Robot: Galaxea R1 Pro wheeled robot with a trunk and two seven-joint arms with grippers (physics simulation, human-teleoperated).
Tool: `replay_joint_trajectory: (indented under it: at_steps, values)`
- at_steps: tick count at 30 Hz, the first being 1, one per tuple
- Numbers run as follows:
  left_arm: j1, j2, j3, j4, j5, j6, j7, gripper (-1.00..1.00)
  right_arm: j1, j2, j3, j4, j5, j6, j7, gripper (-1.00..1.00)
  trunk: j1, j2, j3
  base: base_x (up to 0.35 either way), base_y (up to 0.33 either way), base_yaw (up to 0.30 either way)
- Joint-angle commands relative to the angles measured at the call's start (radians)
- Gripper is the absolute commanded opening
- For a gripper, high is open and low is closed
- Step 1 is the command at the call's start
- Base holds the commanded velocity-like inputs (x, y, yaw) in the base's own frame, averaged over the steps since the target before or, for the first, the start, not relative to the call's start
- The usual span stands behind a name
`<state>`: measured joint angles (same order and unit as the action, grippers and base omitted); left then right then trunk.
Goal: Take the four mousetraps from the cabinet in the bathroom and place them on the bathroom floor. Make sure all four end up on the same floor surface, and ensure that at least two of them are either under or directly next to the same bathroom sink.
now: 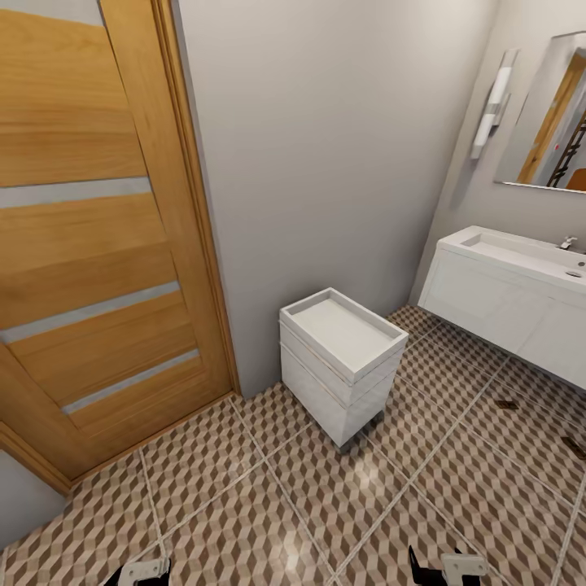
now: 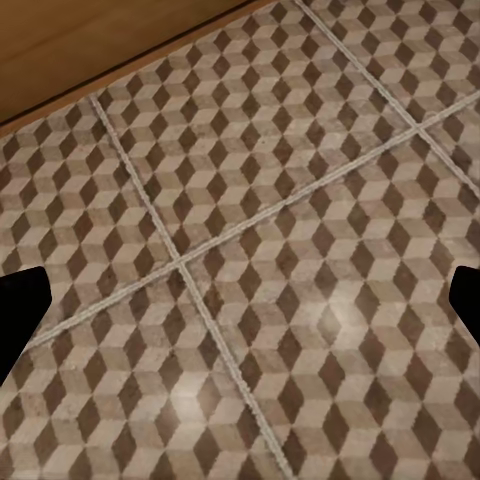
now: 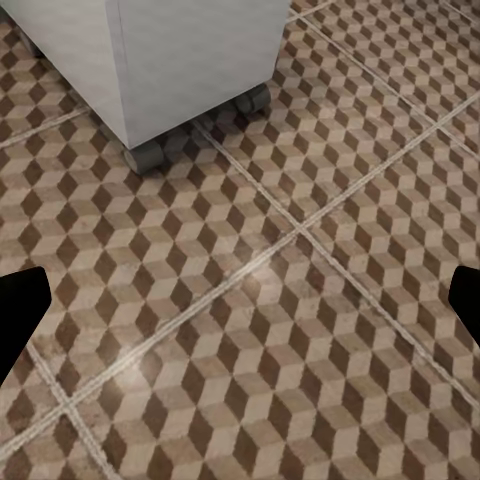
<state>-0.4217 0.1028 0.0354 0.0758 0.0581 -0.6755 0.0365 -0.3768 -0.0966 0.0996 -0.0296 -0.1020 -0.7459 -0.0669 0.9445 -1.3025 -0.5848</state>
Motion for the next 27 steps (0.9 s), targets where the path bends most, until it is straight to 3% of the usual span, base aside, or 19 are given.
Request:
replay_joint_trajectory:
  at_steps: [1, 27]
  values:
    - [-0.002, 0.0, 0.003, 0.004, 0.002, -0.006, -0.001, 1.0, -0.001, 0.0, 0.009, 0.0, -0.01, -0.003, -0.002, 1.0, 0.0, -0.001, -0.001, 0.0, 0.0, 0.094]
    - [-0.001, -0.001, 0.003, 0.004, 0.002, -0.004, -0.003, 1.0, -0.001, 0.001, 0.009, 0.0, -0.012, -0.003, -0.002, 1.0, 0.0, -0.001, -0.013, 0.0, 0.0, 0.259]
